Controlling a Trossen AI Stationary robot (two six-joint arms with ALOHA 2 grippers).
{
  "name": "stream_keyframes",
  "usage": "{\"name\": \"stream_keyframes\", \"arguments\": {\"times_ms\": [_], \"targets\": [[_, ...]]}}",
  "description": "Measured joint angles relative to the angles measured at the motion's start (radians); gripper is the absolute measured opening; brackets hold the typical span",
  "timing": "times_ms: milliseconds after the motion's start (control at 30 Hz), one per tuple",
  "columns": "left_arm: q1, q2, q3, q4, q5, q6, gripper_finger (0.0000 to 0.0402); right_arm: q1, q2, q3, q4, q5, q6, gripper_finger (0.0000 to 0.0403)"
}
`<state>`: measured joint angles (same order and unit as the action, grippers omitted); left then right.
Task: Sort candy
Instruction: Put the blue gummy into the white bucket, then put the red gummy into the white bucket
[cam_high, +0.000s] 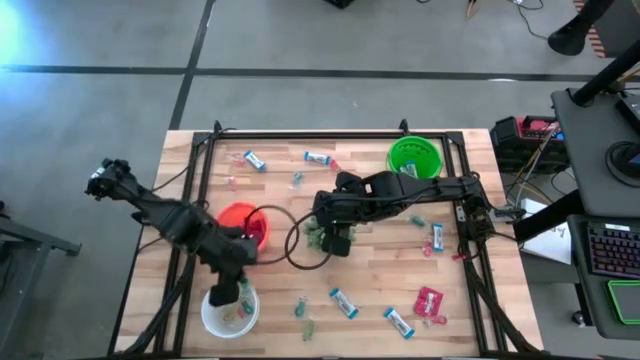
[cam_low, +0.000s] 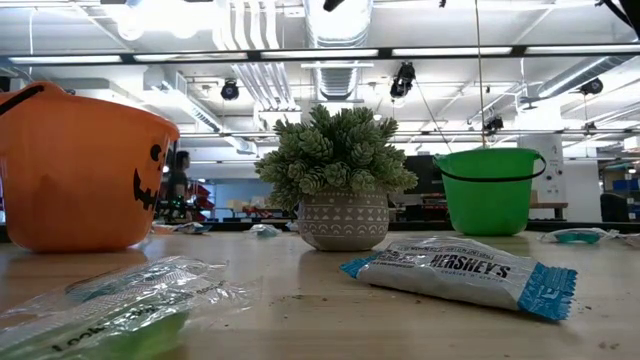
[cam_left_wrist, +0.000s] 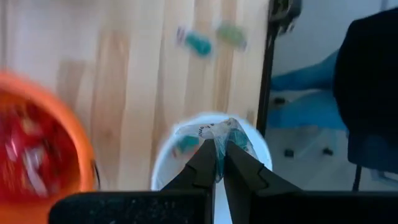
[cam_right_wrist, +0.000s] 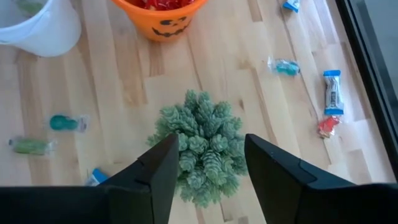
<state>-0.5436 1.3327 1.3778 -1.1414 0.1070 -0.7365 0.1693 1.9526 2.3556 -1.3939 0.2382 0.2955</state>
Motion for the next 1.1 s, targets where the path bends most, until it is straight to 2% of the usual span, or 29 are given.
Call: {"name": "stream_keyframes", "arguments": {"times_ms": [300,667,800,1100], "targets": [[-0.124,0.0,-0.005,-0.052,0.04,-0.19,0.0,-0.005,0.0,0.0,-0.013,-0.001,0.0,0.0175],[-0.137,0.0,-0.005,-0.07,0.068,-0.208,0.0002,-0.005,0.0,0.0,-0.051,-0.001,0.002,0.0171],[-0.137,0.0,-0.005,-0.082,0.068,-0.208,0.0022,-0.005,0.0,0.001,-0.055,-0.001,0.019,0.0169],[-0.137,0.0,-0.005,-0.082,0.094,-0.187,0.0097,-0.012,0.0,0.001,-0.073,0.0,0.018,0.0178]]}}
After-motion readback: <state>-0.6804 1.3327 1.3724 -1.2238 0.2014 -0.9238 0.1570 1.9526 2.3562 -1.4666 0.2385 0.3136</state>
